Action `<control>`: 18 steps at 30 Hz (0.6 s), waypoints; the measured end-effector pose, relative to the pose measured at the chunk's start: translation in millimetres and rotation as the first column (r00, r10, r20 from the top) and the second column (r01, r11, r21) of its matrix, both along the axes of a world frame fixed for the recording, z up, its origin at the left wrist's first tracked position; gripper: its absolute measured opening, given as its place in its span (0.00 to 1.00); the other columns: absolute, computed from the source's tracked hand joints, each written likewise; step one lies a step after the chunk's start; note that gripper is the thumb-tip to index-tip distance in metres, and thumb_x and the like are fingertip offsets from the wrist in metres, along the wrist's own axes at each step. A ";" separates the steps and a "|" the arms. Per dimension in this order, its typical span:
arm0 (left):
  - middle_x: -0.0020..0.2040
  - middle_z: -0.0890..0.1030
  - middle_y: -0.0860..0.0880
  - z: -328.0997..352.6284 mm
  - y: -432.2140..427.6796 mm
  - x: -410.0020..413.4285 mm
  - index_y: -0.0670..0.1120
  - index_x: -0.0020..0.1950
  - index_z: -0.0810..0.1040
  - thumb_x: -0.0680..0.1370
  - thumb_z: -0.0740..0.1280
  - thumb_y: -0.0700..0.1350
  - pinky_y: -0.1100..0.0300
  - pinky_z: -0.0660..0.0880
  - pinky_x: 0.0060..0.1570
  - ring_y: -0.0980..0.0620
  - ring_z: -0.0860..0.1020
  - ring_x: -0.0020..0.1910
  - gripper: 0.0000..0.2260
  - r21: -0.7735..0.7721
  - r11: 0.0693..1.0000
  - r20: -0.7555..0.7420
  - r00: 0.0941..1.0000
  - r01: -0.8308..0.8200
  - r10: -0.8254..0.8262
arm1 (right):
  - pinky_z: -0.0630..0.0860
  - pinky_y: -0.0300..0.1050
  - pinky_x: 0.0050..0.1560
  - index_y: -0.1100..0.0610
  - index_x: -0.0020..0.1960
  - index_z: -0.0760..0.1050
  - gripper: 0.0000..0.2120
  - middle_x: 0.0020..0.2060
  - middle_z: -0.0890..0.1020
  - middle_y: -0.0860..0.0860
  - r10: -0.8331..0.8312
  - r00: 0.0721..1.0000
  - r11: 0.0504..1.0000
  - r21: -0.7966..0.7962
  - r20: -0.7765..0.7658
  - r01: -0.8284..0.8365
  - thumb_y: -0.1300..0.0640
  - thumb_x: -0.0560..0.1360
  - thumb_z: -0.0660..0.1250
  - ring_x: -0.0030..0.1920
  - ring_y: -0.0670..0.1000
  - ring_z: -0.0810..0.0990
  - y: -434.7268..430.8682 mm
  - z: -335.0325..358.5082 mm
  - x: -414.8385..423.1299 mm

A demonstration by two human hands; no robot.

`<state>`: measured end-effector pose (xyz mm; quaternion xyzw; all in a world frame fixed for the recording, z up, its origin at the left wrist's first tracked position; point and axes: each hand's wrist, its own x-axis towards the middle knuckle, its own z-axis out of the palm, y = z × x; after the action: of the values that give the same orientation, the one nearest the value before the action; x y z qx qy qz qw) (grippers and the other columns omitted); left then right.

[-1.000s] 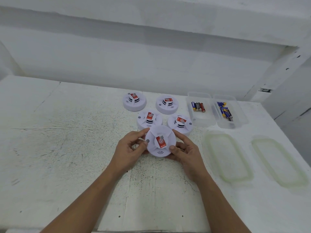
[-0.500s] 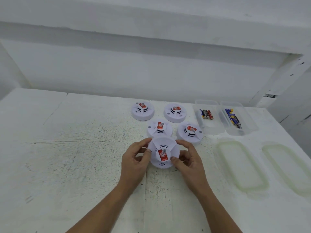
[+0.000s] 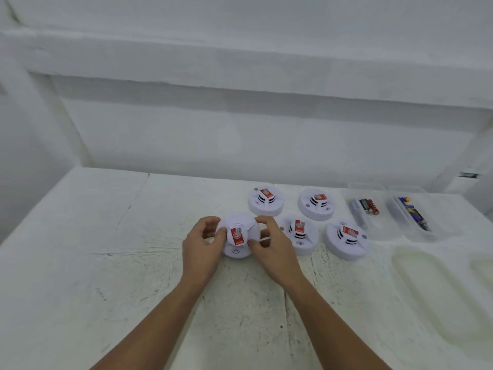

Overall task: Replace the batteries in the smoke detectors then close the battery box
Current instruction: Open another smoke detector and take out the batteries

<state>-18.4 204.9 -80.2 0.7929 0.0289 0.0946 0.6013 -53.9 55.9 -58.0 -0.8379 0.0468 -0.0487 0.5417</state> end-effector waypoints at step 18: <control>0.41 0.81 0.53 -4.0 19.9 52.6 0.46 0.50 0.80 0.76 0.68 0.48 0.68 0.71 0.37 0.57 0.78 0.40 0.07 0.335 0.930 -0.112 0.987 0.150 -0.118 | 0.67 0.40 0.39 0.55 0.42 0.73 0.05 0.40 0.74 0.52 -0.041 0.981 0.914 -0.404 -0.192 -0.041 0.55 0.74 0.62 0.41 0.48 0.72 5.3 -9.7 39.3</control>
<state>34.3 224.8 -84.2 0.8889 -0.0151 0.0210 0.4574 -14.6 61.3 -67.7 -0.9327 0.0888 0.0256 0.3486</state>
